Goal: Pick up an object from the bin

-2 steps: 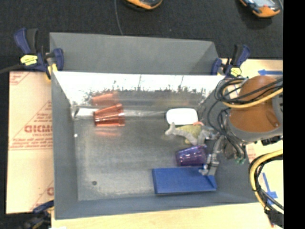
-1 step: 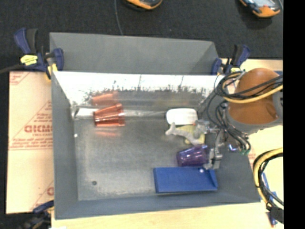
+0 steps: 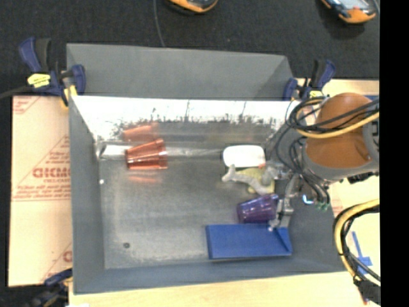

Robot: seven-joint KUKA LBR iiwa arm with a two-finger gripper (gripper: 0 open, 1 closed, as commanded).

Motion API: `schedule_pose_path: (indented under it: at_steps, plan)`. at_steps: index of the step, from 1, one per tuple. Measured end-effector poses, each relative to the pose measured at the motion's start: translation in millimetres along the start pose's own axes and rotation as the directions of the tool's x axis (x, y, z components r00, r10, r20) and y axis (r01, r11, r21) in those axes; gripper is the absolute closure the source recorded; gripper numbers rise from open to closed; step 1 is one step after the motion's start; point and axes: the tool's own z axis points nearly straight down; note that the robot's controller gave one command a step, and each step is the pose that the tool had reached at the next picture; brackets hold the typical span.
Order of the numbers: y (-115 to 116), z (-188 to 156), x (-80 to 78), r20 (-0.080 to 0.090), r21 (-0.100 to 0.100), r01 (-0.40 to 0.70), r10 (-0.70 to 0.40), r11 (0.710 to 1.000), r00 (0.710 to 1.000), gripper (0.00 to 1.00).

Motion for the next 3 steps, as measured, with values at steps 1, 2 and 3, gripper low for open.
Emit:
schedule_pose_path:
  at_steps: [1,2,3]
  plan:
    - [-19.0,57.2,0.2,0.007,-0.006,0.019,-0.019,1.000,1.000,0.00]
    - [-21.2,53.0,-1.1,0.010,-0.007,-0.012,0.012,1.000,1.000,1.00]
    - [-21.1,53.0,-1.1,0.010,-0.007,-0.018,0.018,1.000,1.000,1.00]
